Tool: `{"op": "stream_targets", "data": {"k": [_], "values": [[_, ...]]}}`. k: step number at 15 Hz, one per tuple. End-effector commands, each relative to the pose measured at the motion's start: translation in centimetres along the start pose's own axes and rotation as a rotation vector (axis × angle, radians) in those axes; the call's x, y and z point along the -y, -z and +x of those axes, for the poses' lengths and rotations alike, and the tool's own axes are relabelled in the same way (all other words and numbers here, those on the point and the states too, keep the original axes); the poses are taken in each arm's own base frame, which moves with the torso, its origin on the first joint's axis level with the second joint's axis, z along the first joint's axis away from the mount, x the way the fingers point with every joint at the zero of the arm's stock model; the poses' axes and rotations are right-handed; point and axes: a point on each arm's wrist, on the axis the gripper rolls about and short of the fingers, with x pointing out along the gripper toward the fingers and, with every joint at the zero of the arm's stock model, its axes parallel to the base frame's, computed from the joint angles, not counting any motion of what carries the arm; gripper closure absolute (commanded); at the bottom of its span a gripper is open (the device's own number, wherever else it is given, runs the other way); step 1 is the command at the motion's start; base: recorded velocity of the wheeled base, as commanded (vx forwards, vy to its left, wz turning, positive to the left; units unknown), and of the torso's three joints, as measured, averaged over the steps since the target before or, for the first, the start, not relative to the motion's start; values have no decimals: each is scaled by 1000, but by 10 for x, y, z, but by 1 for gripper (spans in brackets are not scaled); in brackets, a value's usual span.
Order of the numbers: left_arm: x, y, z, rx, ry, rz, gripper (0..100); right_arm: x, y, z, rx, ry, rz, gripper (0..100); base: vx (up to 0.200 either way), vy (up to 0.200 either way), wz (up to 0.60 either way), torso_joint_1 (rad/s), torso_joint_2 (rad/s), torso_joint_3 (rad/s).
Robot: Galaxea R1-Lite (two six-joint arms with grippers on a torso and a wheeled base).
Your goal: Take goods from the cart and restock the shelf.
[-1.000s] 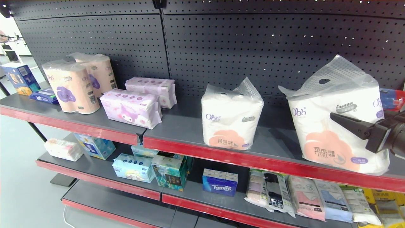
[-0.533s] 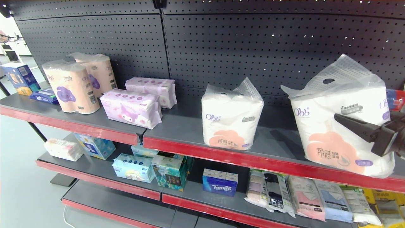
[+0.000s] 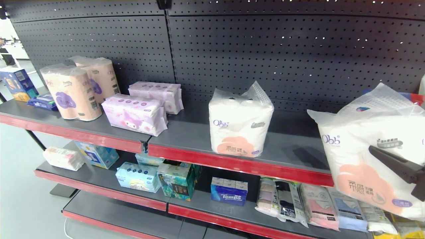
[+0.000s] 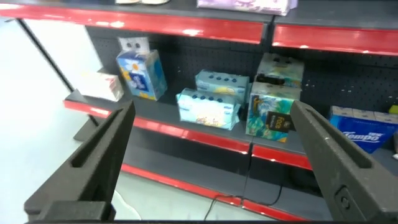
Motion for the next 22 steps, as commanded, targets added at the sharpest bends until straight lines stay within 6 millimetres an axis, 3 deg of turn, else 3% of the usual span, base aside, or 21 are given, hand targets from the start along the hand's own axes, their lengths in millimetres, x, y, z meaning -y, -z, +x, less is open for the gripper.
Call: {"op": "stream_targets", "data": {"k": [1,16,22], "values": [[0,0,0,-1,0,2,0,-1,-1,-6,20,6,-3,100,0,0,0,0,0,0],[0,0,0,-1,0,41,0,2,-5,15,-9,-66,4,100,40,0,0,-1,0,1],[0,0,0,-1,-2,18,0,-16,-35,75,61,-259,11,100,0,0,0,0,0,0]]}}
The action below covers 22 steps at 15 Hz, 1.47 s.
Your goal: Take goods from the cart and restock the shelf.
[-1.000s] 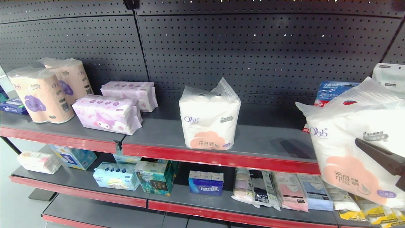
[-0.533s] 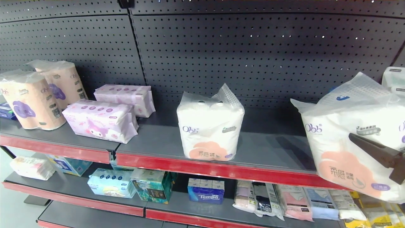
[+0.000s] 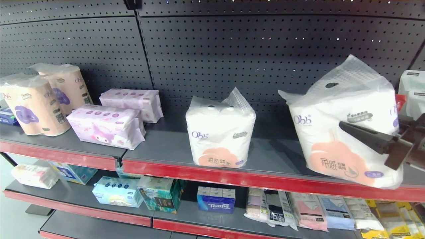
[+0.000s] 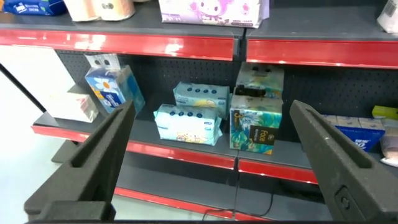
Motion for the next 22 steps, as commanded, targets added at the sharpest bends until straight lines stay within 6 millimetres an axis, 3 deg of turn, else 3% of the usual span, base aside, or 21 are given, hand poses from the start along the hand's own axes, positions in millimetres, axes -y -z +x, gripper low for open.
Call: {"op": "stream_targets", "data": {"k": [1,11,14,16,19,22], "values": [[0,0,0,-1,-3,0,0,-2,2,33,-4,-56,9,100,0,0,0,0,0,0],[0,2,4,58,30,-102,0,-3,0,51,-2,-76,28,100,0,0,0,0,0,0],[-1,2,5,53,-72,-105,0,-2,-5,51,15,-71,23,100,0,0,0,0,0,0],[-2,1,8,12,-39,-116,0,-1,-4,50,13,-66,22,100,0,0,0,0,0,0],[-2,0,8,1,161,-114,0,-2,-4,49,12,-60,17,100,0,0,0,0,0,0],[-2,-1,11,-36,178,-127,0,-2,-5,47,18,-56,16,100,0,0,0,0,0,0]]}}
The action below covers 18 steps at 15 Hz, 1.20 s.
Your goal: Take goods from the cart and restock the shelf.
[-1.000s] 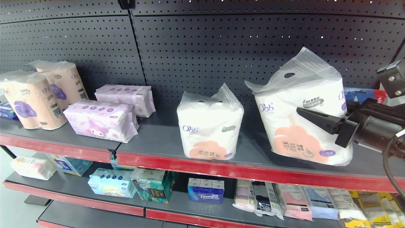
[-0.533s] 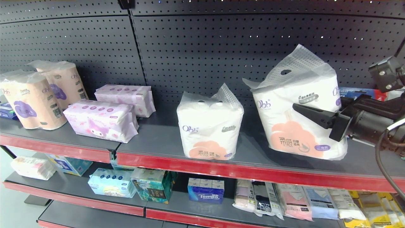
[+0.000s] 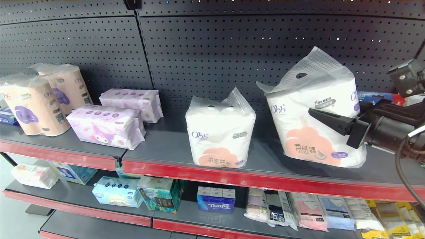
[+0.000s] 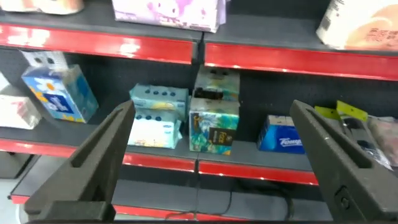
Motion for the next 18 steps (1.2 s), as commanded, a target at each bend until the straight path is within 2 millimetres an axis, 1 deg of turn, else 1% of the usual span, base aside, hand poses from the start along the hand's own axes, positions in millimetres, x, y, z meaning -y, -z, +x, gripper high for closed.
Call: {"op": "stream_targets", "data": {"k": [1,3,4,5,6,7,10,12,14,16,18], "values": [[-2,-2,5,-65,-16,-23,0,0,-2,-1,7,0,-2,100,0,0,0,0,0,0],[-4,-2,9,-106,-36,-35,0,0,-1,-1,4,-1,-1,100,0,0,0,0,0,0],[-4,-2,10,-124,43,-33,0,-1,0,-1,2,-4,0,100,0,0,0,0,0,0],[-5,-2,9,-126,86,-25,0,-1,0,-1,2,-4,-2,100,0,0,0,0,0,0],[-6,-3,7,-121,196,-10,0,-1,0,-1,0,-4,-1,100,0,0,0,0,0,0],[-6,-2,7,-113,201,0,0,-1,1,-1,-1,-3,1,100,0,0,0,0,0,0],[-9,0,0,-25,29,32,0,-1,0,-2,3,-2,-2,100,0,0,0,0,0,0],[-11,1,2,2,-78,48,0,-1,-1,-1,6,-2,-3,100,0,0,0,0,0,0],[-12,1,2,16,-92,51,0,-1,-2,-1,9,-2,-4,100,0,0,0,0,0,0],[-11,6,2,-23,-72,69,0,0,-1,-2,7,1,-3,100,0,0,0,0,0,0],[-12,7,2,-35,-83,31,0,0,-1,-2,7,1,-3,100,0,0,0,0,0,0]]}}
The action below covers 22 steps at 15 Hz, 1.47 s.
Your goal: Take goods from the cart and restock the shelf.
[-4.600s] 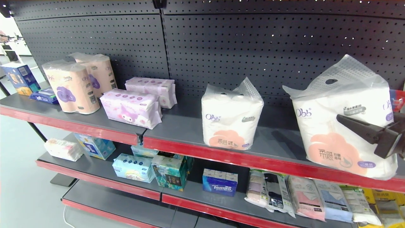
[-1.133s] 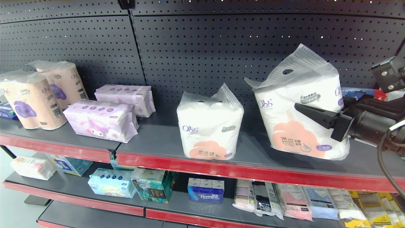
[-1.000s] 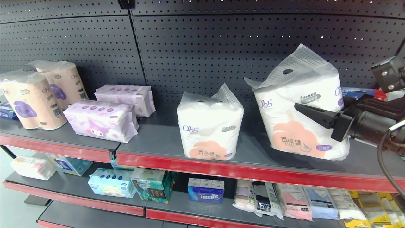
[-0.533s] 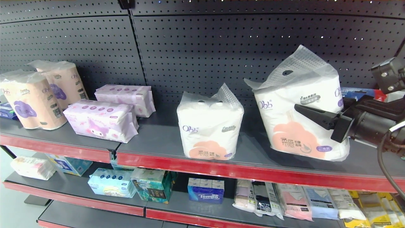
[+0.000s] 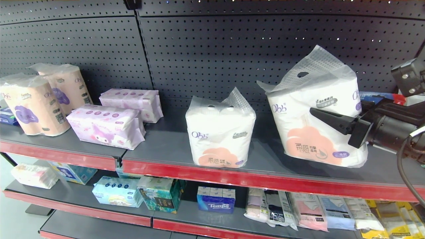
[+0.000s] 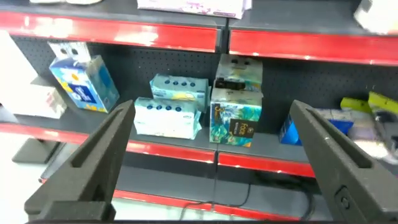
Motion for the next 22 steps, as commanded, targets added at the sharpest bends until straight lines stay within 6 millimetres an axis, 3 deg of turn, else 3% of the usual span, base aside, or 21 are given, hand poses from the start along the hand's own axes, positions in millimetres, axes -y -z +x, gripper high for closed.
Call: {"op": "stream_targets", "data": {"k": [1,11,18,22], "values": [[0,0,0,-1,-3,-10,0,0,0,0,2,-1,-1,100,0,0,0,0,0,0],[0,0,0,1,-3,-7,0,0,3,3,-13,-3,5,100,0,0,0,0,0,0],[0,0,0,-1,-3,-7,0,13,9,39,-55,10,2,100,0,0,0,0,0,0],[0,0,0,-1,-3,-7,0,23,-1,69,-26,34,-10,100,0,0,0,0,0,0]]}}
